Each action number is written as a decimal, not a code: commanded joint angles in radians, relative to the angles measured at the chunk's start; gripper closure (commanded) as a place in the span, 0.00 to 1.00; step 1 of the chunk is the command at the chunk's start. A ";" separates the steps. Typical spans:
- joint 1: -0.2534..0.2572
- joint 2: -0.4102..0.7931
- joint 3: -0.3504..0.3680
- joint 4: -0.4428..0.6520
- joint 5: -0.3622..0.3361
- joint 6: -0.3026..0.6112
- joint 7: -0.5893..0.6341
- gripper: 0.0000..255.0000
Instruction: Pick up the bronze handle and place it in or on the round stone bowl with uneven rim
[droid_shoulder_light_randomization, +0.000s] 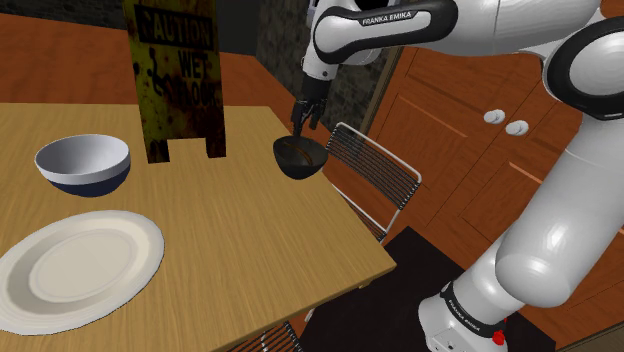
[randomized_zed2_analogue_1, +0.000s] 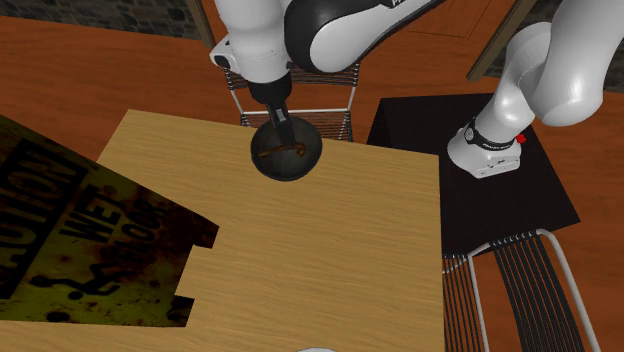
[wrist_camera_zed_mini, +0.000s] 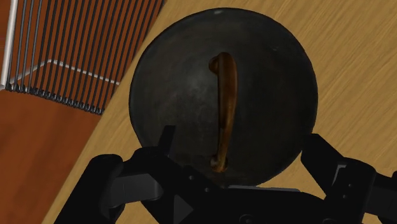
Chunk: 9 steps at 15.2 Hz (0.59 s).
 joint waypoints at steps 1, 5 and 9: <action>-0.002 -0.016 -0.001 0.039 0.002 -0.056 -0.001 0.00; -0.003 -0.019 -0.001 0.062 0.002 -0.082 -0.001 0.00; -0.003 -0.019 -0.001 0.062 0.002 -0.082 -0.001 0.00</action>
